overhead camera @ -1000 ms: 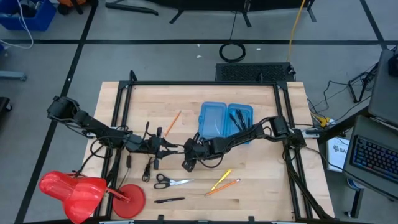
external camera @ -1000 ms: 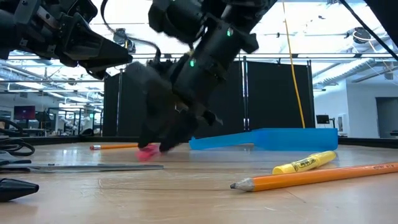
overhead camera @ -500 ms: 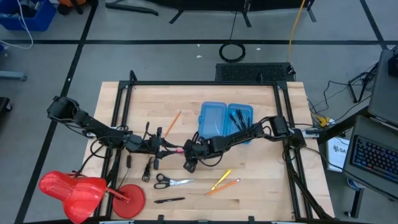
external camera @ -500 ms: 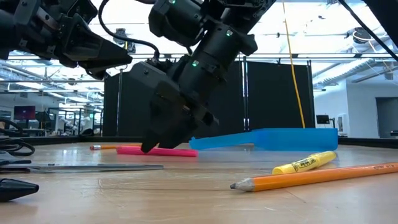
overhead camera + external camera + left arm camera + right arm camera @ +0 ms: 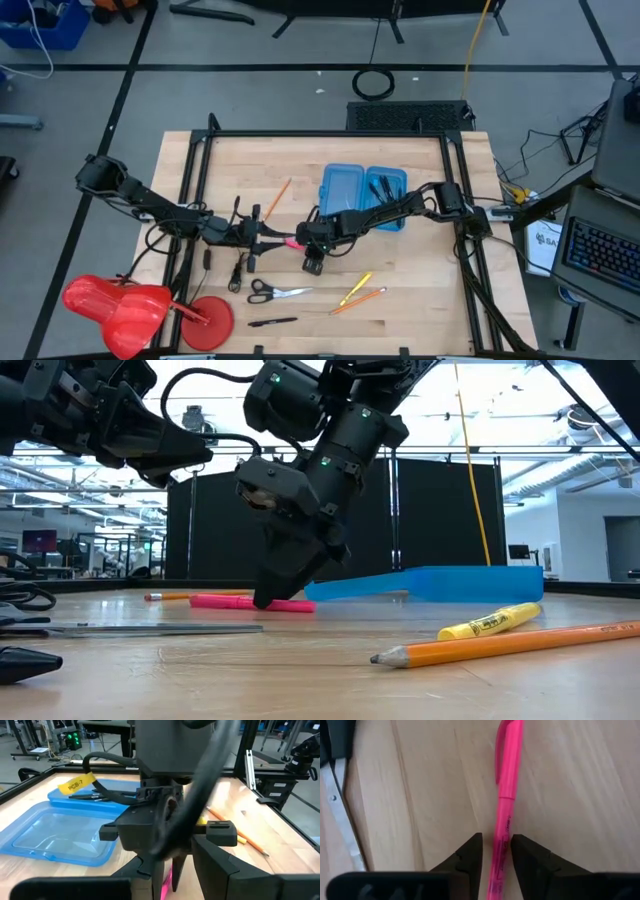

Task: Pick & place school supplies into a supply box
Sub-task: Put the pink pen into the blue supply box

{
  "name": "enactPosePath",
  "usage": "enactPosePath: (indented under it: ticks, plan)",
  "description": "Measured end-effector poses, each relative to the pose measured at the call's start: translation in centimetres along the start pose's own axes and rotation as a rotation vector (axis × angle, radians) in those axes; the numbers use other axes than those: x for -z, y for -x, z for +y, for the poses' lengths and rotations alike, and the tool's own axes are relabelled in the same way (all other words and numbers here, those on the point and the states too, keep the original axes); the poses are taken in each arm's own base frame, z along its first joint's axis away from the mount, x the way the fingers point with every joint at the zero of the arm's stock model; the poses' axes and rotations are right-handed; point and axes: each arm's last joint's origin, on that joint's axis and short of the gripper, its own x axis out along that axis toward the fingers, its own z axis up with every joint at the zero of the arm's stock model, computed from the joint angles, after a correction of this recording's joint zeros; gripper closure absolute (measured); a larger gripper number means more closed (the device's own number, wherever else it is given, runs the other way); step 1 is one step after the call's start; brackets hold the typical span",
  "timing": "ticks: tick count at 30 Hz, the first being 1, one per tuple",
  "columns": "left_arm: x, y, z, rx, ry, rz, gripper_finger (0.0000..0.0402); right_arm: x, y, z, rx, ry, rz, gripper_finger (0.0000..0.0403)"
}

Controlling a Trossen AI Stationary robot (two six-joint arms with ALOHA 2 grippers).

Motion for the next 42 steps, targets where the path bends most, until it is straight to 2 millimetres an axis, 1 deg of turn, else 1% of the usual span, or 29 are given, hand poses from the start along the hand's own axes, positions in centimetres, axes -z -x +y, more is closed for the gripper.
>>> enactPosePath:
  ticks: [3,6,8,14,20,28,31,36,42]
  plan:
    - [0.0,0.0,0.0,0.0,-0.002,0.0,0.0298,0.1,0.0,0.5,-0.007,0.025,-0.019,0.0319]
    - [0.0,0.0,0.0,0.0,-0.001,-0.001,0.0298,0.2,0.0,0.8,-0.061,0.008,0.008,0.0328]
    - [0.0,0.0,0.0,0.0,-0.001,-0.001,0.0298,0.3,0.0,0.9,-0.067,0.005,0.021,0.0333]
    - [0.0,0.0,0.0,0.0,-0.001,-0.002,0.0298,0.4,-0.1,0.9,-0.056,0.01,0.026,0.0354]
    - [0.0,0.0,0.0,0.0,-0.001,-0.001,0.0298,0.9,-0.1,1.4,0.011,0.056,0.011,0.039]
    - [0.0,0.0,0.0,0.0,-0.001,0.0,0.0298,1.3,-0.2,2.3,0.008,0.078,0.003,0.0391]
    - [0.0,0.0,0.0,0.0,-0.001,0.0,0.0298,1.3,-0.1,2.7,0.035,0.09,-0.023,0.0391]
    - [0.1,0.0,0.0,-0.001,-0.001,0.005,0.0298,1.4,-0.1,2.7,0.038,0.091,-0.025,0.0391]
    - [0.1,0.0,0.0,0.0,0.0,0.007,0.0298,1.1,1.3,2.9,0.051,0.091,-0.052,0.0391]
